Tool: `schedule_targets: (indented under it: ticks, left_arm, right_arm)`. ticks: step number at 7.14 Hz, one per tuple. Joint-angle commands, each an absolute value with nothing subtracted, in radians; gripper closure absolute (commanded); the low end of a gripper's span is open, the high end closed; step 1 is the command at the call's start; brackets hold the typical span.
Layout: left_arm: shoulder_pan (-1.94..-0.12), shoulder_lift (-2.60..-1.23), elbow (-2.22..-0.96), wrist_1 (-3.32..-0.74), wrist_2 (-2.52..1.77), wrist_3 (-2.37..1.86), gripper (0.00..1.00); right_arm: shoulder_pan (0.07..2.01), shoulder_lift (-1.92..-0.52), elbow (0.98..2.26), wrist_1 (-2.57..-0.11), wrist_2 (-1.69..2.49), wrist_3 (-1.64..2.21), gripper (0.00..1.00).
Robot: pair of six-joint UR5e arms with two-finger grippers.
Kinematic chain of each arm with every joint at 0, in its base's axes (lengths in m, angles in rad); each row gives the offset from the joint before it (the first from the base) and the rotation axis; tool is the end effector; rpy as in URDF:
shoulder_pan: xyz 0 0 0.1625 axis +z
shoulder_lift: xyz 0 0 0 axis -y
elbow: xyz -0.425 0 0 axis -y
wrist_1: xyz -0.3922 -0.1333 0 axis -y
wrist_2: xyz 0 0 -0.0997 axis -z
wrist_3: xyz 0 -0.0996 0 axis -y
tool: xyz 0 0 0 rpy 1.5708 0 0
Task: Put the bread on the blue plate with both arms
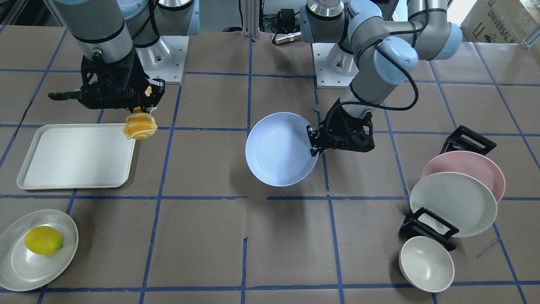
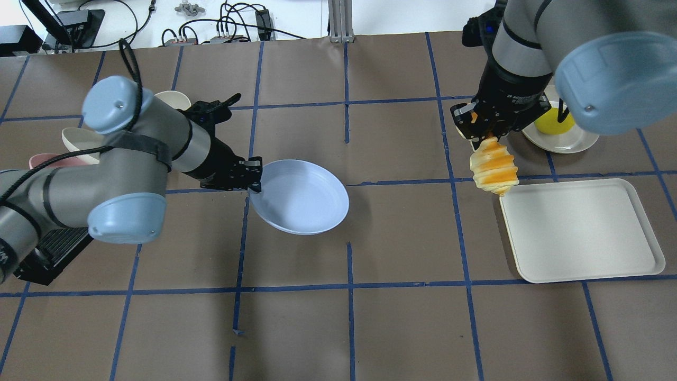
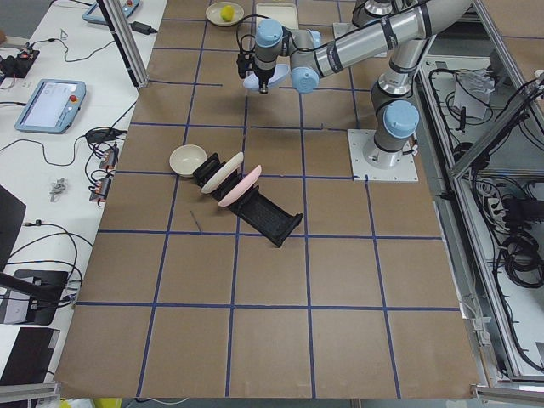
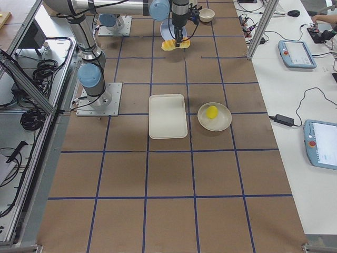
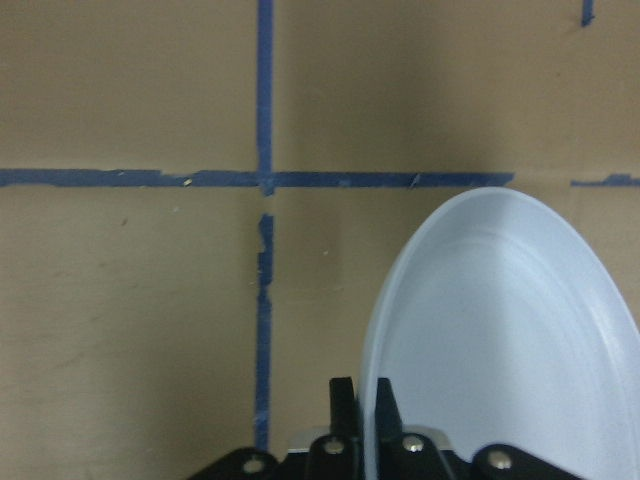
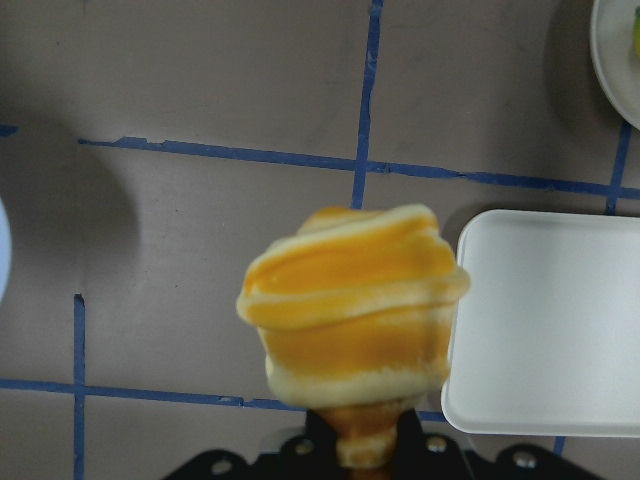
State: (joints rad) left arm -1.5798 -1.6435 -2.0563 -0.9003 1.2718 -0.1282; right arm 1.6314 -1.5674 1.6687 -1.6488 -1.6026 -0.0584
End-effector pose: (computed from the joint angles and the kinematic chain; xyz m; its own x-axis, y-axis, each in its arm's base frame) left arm -0.1669 -0.4718 0.2952 -0.9486 -0.0858 0.3046 -0.1133 0.9908 -0.0737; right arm 0.1595 -0.4802 0.4460 -0.9924 -0.1194 0.0304 -0.1187 0.9926 0.0251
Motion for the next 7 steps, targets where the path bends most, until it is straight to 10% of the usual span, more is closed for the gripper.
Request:
schedule_targets:
  ticks: [1,2,7]
  left_arm:
    - [-1.646,-1.738,-2.065,-0.74,1.27,-0.218,0.44]
    - [-1.647,-1.756,-2.065,-0.704,1.266,-0.225,0.0]
    - [-1.38,-1.674,-1.963,-1.11,1.427,0.42,0.0]
  right_arm:
    - [1.652,-1.568,1.733,-1.715,-1.594,-0.063,0.73]
    - [1.699,-1.56,1.736,-1.742,-1.588,-0.057,0.73]
    - [1.866,-1.426,1.781,-2.01,-1.603,0.102,0.72]
